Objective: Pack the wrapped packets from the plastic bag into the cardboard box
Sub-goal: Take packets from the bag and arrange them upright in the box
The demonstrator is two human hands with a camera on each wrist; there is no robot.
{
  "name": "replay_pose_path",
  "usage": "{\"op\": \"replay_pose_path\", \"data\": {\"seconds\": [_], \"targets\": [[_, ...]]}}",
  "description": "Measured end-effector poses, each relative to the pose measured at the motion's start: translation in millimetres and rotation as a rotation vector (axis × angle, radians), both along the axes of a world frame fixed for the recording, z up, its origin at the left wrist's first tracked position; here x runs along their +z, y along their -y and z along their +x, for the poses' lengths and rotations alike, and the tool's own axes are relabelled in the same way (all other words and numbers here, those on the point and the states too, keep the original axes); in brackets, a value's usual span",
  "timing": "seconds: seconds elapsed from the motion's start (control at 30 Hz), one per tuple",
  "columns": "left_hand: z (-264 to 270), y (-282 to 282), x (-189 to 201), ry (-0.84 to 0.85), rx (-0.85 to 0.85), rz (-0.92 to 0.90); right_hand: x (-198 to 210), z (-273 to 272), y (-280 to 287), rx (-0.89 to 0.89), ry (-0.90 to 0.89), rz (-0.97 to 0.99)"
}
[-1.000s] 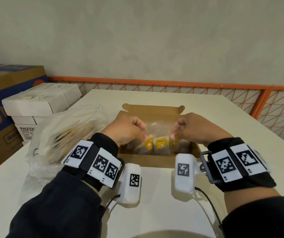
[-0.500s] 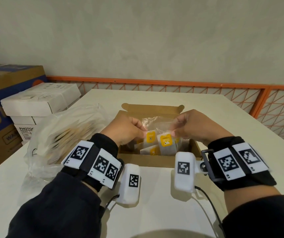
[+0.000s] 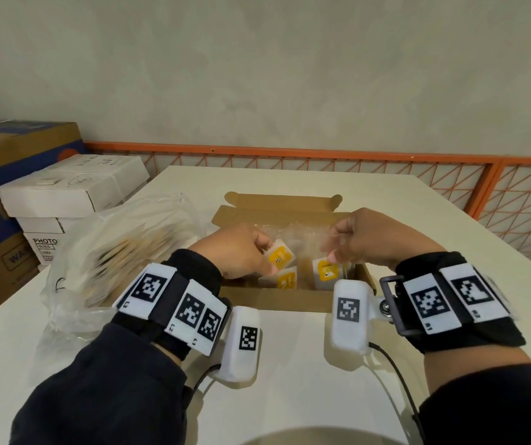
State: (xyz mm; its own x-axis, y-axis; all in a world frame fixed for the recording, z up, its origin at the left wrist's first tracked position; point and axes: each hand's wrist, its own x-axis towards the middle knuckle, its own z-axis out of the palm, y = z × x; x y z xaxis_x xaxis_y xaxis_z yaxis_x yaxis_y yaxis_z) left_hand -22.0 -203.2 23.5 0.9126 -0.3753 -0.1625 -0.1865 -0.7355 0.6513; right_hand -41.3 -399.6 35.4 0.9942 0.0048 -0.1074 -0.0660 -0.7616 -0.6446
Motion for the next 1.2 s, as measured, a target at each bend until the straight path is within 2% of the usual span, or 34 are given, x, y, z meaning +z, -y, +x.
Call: {"op": "replay_pose_path", "data": {"seconds": [0.07, 0.23, 0.33, 0.43, 0.5, 0.6, 0.7, 0.87, 1.03, 1.2], "targets": [[0.1, -1.3, 0.0, 0.019, -0.006, 0.052, -1.1, 0.6, -0.9, -0.020, -0.006, 0.009], [3.0, -2.4, 2.4, 0.098, 0.087, -0.014, 4.4, -1.3, 0.5, -0.076, 0.137, 0.053], [6.8, -10.4, 5.9, 0.152, 0.131, 0.040, 10.8, -4.8, 2.2, -0.075, 0.230, 0.093], [6.5, -16.4, 8.4, 0.130, 0.125, 0.114, 13.6, -6.6, -0.5, -0.064, 0.273, 0.079], [3.5, -15.9, 8.2, 0.124, 0.091, 0.157, 12.2, -5.8, -5.4, -0.037, 0.254, 0.032], [1.6, -12.5, 6.0, 0.118, 0.054, 0.208, 5.1, -2.1, -12.4, 0.007, 0.133, -0.109], [3.4, -12.3, 4.7, 0.106, 0.050, 0.198, 0.3, -1.5, -13.4, -0.010, 0.064, -0.199], [4.2, -14.9, 3.7, 0.113, 0.052, 0.177, 3.8, -2.8, -7.7, -0.088, 0.072, -0.087], [4.3, -14.9, 4.1, 0.100, 0.040, 0.172, 1.5, -5.7, -5.2, -0.129, -0.062, -0.138], [4.8, -14.9, 4.8, 0.135, 0.068, 0.148, 10.6, -8.4, -5.7, -0.083, 0.126, -0.157]]}}
